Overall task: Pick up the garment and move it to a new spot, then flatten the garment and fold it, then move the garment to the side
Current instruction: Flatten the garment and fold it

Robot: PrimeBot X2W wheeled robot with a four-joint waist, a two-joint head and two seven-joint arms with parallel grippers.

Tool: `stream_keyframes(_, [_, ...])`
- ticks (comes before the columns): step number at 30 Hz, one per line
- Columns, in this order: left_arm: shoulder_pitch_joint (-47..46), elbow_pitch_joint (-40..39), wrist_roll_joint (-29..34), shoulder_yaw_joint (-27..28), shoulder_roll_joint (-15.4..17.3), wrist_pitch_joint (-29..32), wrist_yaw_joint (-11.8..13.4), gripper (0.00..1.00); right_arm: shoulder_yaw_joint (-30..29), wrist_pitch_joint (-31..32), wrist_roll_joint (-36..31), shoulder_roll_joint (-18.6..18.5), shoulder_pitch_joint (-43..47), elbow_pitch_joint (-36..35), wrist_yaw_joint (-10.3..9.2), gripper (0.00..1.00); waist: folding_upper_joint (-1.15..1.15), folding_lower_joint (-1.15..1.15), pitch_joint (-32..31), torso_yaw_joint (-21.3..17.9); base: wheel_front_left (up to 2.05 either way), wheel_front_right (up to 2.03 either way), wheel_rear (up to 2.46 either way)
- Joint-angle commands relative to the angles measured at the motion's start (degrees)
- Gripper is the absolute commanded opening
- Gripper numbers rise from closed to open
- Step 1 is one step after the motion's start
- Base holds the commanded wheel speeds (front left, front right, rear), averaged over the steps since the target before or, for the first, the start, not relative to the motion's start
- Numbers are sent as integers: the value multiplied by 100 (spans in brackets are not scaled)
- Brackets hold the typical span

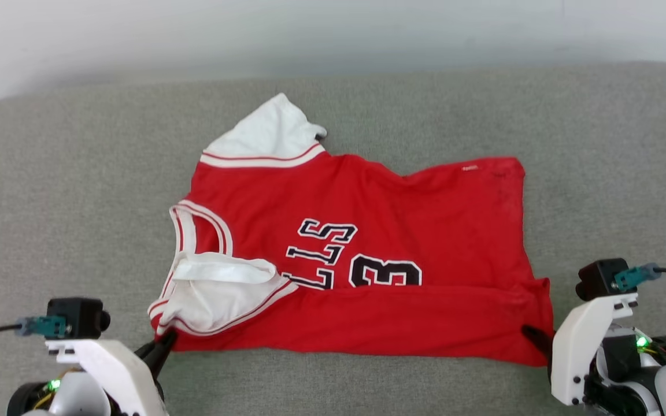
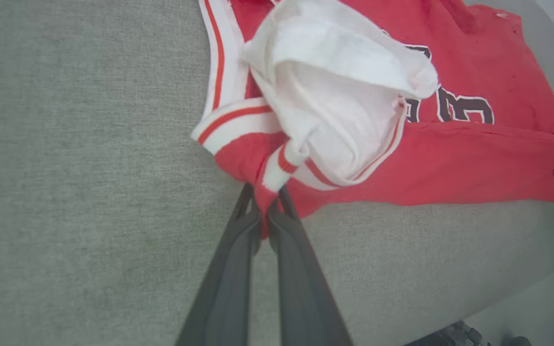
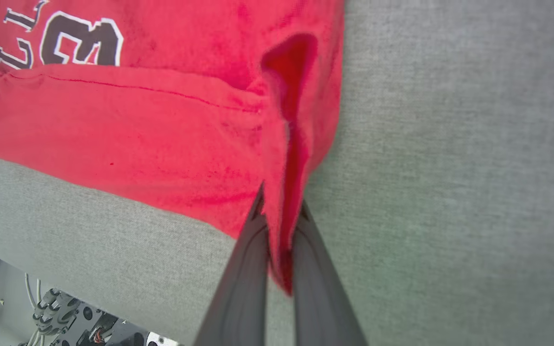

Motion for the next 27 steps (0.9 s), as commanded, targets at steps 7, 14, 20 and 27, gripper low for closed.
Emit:
stream_keyframes(7, [674, -219, -140, -1, 80, -70, 215, 0, -212, 100, 87, -161, 569, -310, -2, 0, 0, 0, -639, -45, 0, 0, 0])
stream_keyframes(14, [1178, -255, -368, -76, -19, -42, 337, 0, -439, 272, 59, -102, 1115, -388, -2, 0, 0, 0, -843, -16, 0, 0, 0])
stream_keyframes(20, [1039, 377, -535, -89, -505, -316, 95, 100, -453, -103, 12, 21, 1327, -359, -2, 100, 0, 0, -880, 7, 0, 0, 0])
stream_keyframes(27, [729, 601, -137, -14, -500, -738, 81, 100, -396, -1609, -341, 71, 1249, -723, -1, 100, 0, 0, -939, -117, 0, 0, 0])
